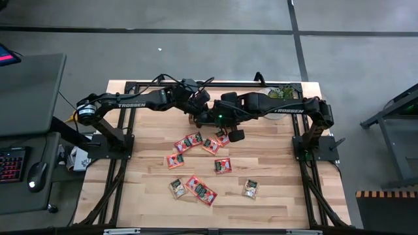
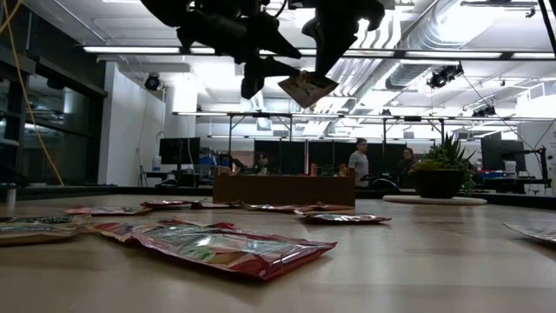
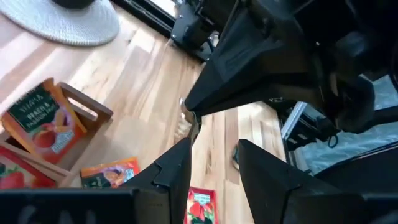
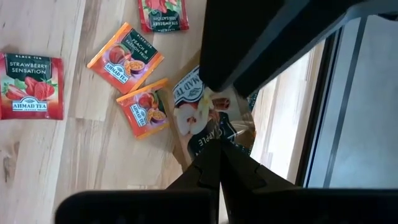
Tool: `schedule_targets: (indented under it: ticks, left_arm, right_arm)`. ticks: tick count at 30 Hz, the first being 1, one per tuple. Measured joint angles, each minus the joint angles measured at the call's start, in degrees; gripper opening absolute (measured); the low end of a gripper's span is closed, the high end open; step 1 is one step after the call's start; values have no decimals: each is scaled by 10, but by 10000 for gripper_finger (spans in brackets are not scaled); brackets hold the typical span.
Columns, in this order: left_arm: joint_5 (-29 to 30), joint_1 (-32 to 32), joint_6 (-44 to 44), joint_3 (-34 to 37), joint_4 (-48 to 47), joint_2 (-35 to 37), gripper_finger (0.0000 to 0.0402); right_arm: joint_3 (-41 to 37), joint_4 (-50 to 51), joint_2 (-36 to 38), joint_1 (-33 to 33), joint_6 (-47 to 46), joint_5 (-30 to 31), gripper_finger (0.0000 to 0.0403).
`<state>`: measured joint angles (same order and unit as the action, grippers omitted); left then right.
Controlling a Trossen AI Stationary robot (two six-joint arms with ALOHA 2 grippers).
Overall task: Pick & Place Tea
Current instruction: Put the brown tea bag into the left section of the wooden organizer
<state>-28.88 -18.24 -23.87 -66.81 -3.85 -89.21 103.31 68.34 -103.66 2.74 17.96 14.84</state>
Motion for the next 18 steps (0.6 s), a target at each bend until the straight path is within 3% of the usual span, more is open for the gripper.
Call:
schedule_targets:
  ticks: [9, 18]
  left_arm:
    - [54, 0, 41, 0, -3, 0, 131]
    - [61, -1, 64, 0, -1, 0, 131]
  right_arm:
    - [0, -6, 0, 0, 0, -2, 0]
    - [0, 0, 0, 0, -1, -9, 0]
